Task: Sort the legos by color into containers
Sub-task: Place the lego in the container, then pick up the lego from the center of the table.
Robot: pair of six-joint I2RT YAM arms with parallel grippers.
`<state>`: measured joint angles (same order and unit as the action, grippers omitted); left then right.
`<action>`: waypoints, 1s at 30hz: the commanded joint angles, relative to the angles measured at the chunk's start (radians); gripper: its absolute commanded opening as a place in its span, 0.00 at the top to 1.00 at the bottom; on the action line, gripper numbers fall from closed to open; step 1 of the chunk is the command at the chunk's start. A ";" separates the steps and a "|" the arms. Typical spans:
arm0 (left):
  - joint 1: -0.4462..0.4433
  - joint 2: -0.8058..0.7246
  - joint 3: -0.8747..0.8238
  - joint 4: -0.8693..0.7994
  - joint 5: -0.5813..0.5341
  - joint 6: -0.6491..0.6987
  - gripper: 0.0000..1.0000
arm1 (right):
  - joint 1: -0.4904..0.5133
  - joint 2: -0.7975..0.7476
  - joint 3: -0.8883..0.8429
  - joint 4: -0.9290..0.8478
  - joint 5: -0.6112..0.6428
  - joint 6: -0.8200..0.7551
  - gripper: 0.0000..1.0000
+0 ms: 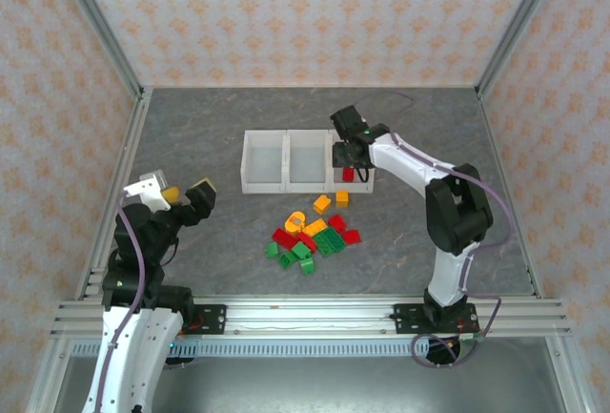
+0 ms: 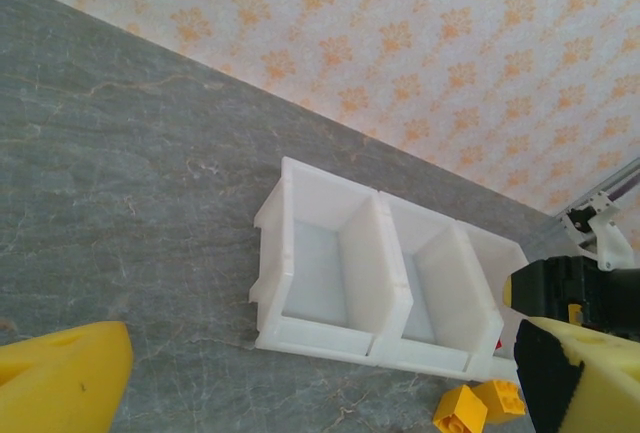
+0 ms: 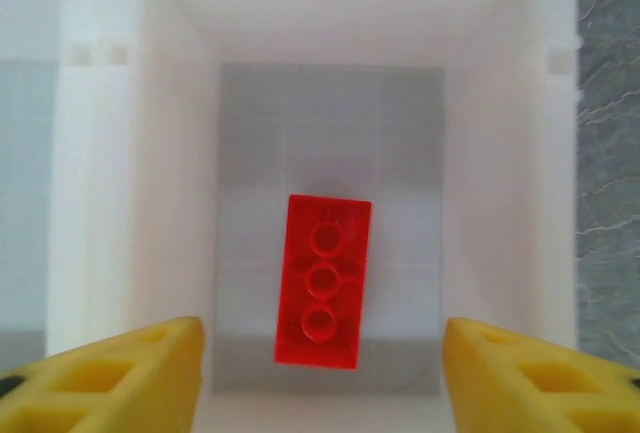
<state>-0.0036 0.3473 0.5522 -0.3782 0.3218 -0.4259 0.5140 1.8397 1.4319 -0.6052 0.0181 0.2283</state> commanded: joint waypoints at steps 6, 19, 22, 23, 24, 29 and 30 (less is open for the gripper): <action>0.010 -0.055 -0.018 0.041 -0.027 -0.005 0.01 | 0.034 -0.287 -0.165 -0.027 -0.123 0.082 0.19; 0.010 -0.061 -0.021 0.048 -0.002 -0.003 0.01 | 0.200 -0.361 -0.390 -0.031 -0.237 0.179 0.18; 0.008 -0.050 -0.024 0.053 0.027 0.000 0.01 | 0.213 -0.343 -0.402 -0.018 -0.232 0.196 0.18; 0.007 -0.046 -0.024 0.056 0.039 0.001 0.01 | 0.214 -0.337 -0.406 -0.012 -0.232 0.202 0.18; 0.004 -0.037 -0.026 0.058 0.049 0.003 0.01 | 0.217 -0.329 -0.412 -0.003 -0.231 0.211 0.18; -0.040 0.030 -0.016 0.046 0.073 0.006 0.01 | 0.221 -0.258 -0.415 0.014 -0.222 0.230 0.23; -0.058 0.049 -0.013 0.040 0.078 0.008 0.01 | 0.221 -0.245 -0.415 0.017 -0.216 0.232 0.25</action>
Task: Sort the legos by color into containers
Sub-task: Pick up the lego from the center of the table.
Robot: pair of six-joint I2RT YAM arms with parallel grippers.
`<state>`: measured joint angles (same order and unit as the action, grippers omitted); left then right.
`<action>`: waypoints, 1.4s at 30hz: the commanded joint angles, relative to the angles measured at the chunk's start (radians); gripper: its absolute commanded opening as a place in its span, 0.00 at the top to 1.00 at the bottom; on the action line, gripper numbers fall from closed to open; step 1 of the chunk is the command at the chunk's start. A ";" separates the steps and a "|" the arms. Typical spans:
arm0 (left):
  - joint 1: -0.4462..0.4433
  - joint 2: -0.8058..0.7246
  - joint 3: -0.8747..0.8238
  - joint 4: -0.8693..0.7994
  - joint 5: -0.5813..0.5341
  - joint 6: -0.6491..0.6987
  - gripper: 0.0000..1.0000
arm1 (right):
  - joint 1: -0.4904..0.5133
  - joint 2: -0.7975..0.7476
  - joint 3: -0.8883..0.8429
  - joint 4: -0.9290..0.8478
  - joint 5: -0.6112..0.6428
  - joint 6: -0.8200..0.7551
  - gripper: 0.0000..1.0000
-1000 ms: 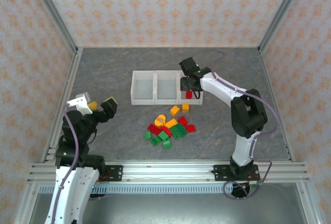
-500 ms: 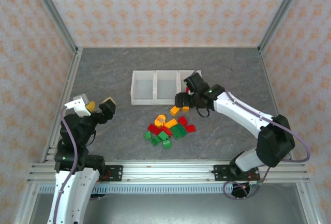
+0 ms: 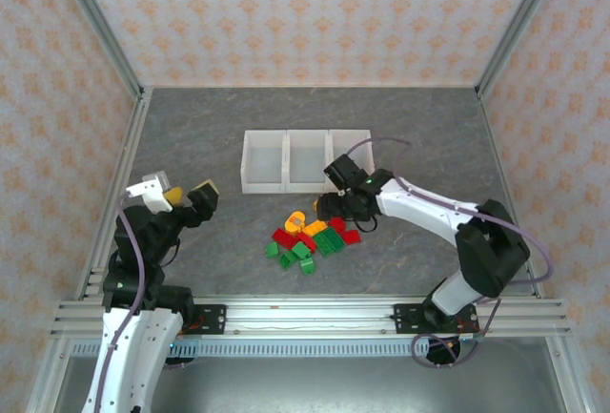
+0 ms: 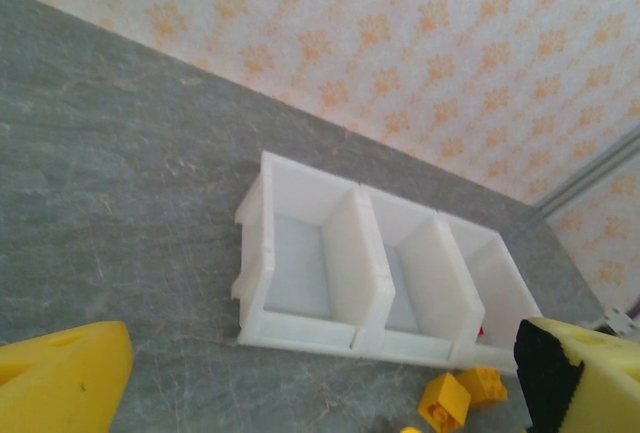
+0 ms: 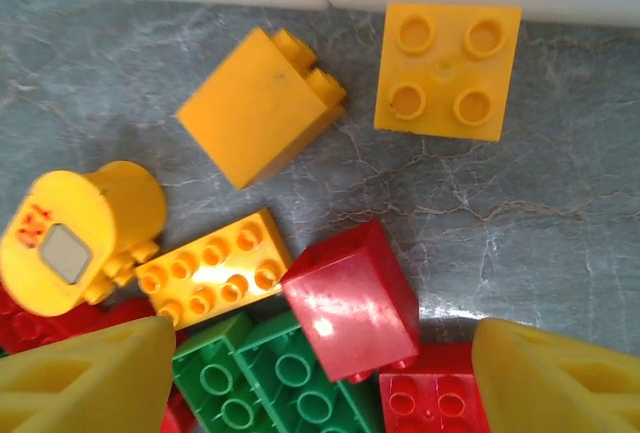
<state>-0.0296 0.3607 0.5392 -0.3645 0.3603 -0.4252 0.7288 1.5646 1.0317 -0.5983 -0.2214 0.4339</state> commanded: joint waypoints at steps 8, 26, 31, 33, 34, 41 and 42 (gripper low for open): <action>-0.225 0.155 0.037 -0.028 0.031 0.016 0.01 | 0.008 0.096 -0.010 0.023 0.031 0.020 0.33; -0.465 0.157 0.054 -0.063 -0.029 -0.003 0.01 | 0.008 0.136 -0.005 -0.021 0.151 0.005 0.58; -0.500 0.188 0.050 -0.059 -0.053 0.003 0.01 | 0.008 0.109 -0.012 -0.008 0.113 -0.009 0.67; -0.500 0.192 0.051 -0.059 -0.058 0.005 0.01 | 0.008 0.094 -0.006 -0.019 0.109 -0.011 0.72; -0.501 0.192 0.050 -0.059 -0.058 0.005 0.01 | 0.008 0.085 0.001 -0.032 0.113 -0.012 0.75; -0.500 0.185 0.047 -0.051 -0.059 0.009 0.01 | -0.014 -0.068 0.131 -0.079 0.164 -0.070 0.74; -0.501 0.187 0.052 -0.060 -0.074 0.008 0.01 | -0.036 -0.079 0.138 -0.058 0.166 -0.084 0.74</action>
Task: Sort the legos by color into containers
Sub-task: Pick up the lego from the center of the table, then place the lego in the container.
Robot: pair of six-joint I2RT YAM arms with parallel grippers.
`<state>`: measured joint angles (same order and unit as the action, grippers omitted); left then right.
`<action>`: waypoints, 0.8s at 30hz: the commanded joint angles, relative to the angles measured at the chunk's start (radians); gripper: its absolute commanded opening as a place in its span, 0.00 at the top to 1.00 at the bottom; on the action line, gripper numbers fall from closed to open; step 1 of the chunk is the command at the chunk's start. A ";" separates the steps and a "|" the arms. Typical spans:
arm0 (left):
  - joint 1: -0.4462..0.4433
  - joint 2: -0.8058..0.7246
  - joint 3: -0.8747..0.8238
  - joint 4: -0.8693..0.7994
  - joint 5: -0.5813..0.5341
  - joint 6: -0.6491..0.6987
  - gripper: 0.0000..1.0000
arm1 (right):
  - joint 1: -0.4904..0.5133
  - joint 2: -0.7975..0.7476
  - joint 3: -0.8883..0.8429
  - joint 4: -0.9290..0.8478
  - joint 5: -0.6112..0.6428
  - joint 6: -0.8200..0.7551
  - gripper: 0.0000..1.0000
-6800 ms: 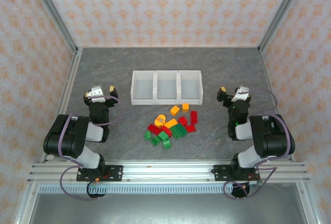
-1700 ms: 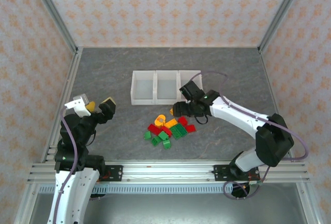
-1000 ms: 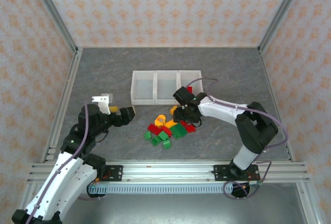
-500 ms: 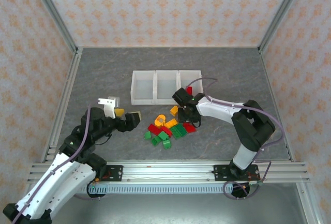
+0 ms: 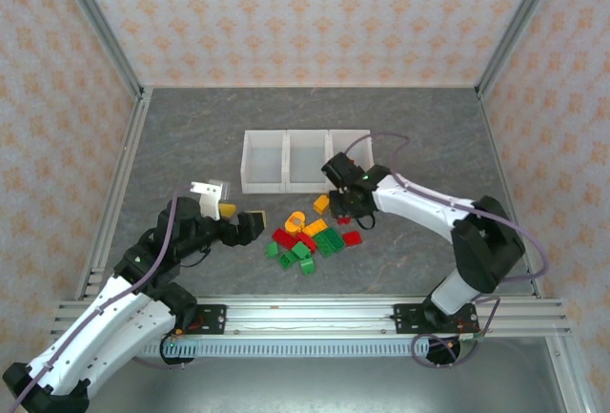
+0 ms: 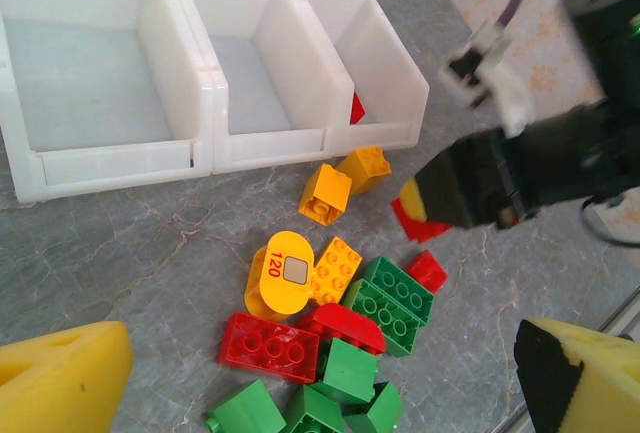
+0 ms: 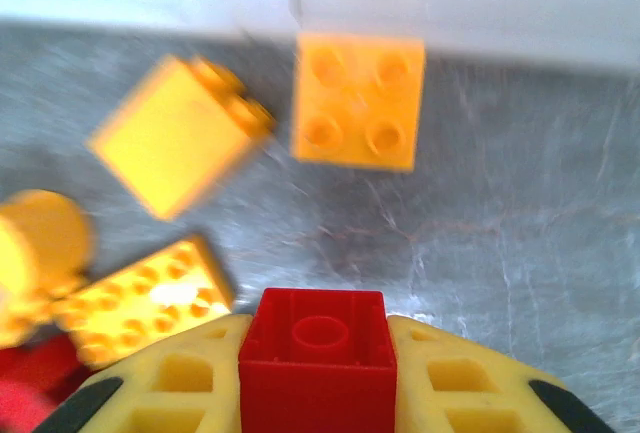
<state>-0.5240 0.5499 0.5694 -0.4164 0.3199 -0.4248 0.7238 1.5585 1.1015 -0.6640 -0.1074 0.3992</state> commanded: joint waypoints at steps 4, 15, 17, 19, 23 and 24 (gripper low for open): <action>-0.005 0.000 0.022 -0.009 -0.036 0.008 0.01 | -0.141 -0.037 0.132 0.073 -0.018 -0.113 0.74; -0.008 -0.029 0.021 -0.004 -0.029 0.008 0.01 | -0.281 0.373 0.501 0.047 -0.069 -0.239 0.75; -0.008 -0.041 0.020 -0.007 -0.062 0.001 0.01 | -0.289 0.420 0.541 0.046 -0.065 -0.240 0.74; -0.008 -0.057 0.019 -0.013 -0.106 -0.007 0.01 | -0.295 0.449 0.569 0.049 -0.067 -0.240 0.64; -0.007 -0.122 0.017 -0.020 -0.172 -0.022 0.01 | -0.295 0.448 0.588 0.053 -0.083 -0.235 0.32; -0.007 -0.139 0.015 -0.019 -0.181 -0.025 0.01 | -0.296 0.434 0.587 0.047 -0.084 -0.232 0.27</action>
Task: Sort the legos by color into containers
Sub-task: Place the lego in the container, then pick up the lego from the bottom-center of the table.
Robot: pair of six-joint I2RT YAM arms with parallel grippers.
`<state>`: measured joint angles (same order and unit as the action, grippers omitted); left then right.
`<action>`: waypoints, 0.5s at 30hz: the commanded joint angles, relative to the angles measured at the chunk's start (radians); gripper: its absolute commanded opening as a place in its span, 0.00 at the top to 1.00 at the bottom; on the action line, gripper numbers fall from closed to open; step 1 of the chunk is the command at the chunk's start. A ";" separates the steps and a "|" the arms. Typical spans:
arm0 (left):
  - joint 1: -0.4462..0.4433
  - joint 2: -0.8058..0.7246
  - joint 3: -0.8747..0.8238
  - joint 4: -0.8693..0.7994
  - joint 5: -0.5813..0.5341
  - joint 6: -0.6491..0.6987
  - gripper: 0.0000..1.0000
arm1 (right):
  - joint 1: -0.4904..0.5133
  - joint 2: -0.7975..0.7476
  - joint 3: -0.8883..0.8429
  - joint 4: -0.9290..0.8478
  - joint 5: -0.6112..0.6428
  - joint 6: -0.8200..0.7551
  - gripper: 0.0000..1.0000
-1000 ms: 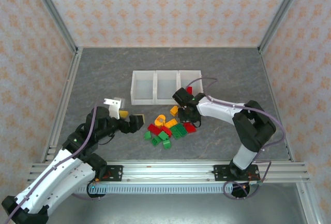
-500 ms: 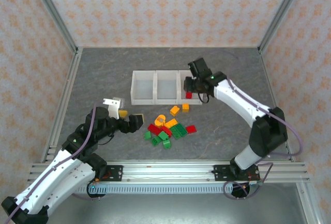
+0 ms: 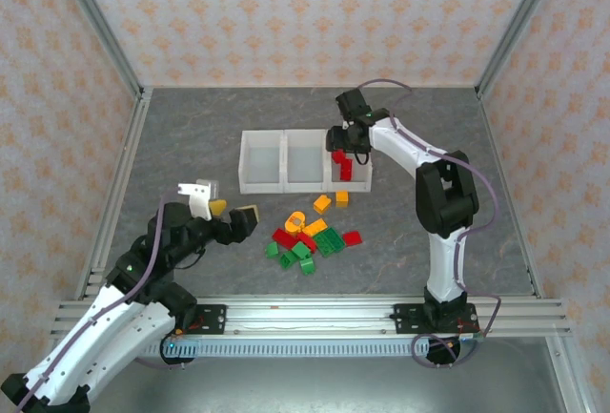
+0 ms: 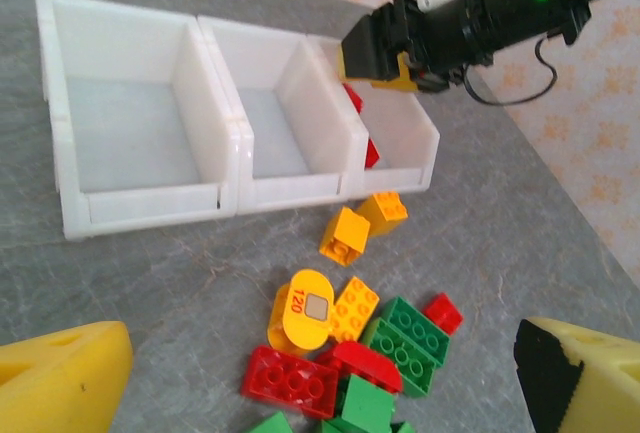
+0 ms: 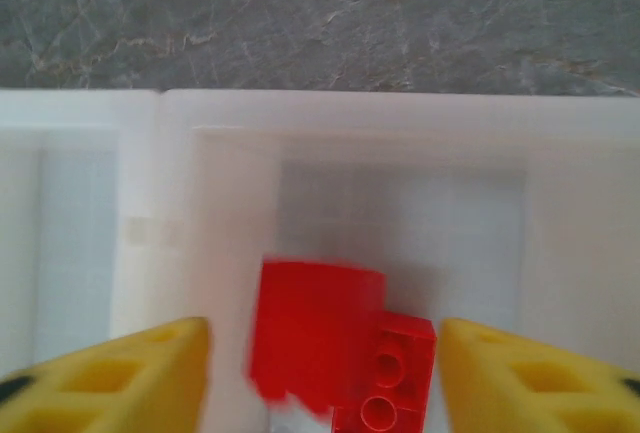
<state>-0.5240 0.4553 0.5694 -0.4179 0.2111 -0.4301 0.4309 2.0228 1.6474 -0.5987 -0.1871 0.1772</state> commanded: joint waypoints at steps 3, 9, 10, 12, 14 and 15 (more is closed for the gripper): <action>-0.007 -0.060 0.020 -0.024 -0.100 -0.032 0.01 | -0.002 -0.092 0.012 -0.043 -0.012 0.004 0.20; -0.007 0.001 0.023 -0.023 -0.063 -0.030 0.01 | 0.010 -0.362 -0.237 -0.066 -0.046 0.060 0.04; -0.008 0.019 0.023 -0.022 -0.046 -0.023 0.01 | 0.016 -0.425 -0.296 -0.068 -0.046 0.065 0.04; -0.008 0.048 0.027 -0.022 -0.028 -0.019 0.01 | 0.032 -0.532 -0.397 -0.078 -0.060 0.037 0.05; -0.008 0.069 0.030 -0.025 -0.022 -0.016 0.01 | 0.073 -0.642 -0.490 -0.082 -0.102 -0.072 0.10; -0.008 0.072 0.029 -0.026 -0.022 -0.015 0.01 | 0.106 -0.688 -0.529 -0.081 -0.103 -0.132 0.11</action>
<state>-0.5240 0.5186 0.5716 -0.4286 0.1673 -0.4477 0.4786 1.4136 1.1976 -0.6434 -0.2520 0.1650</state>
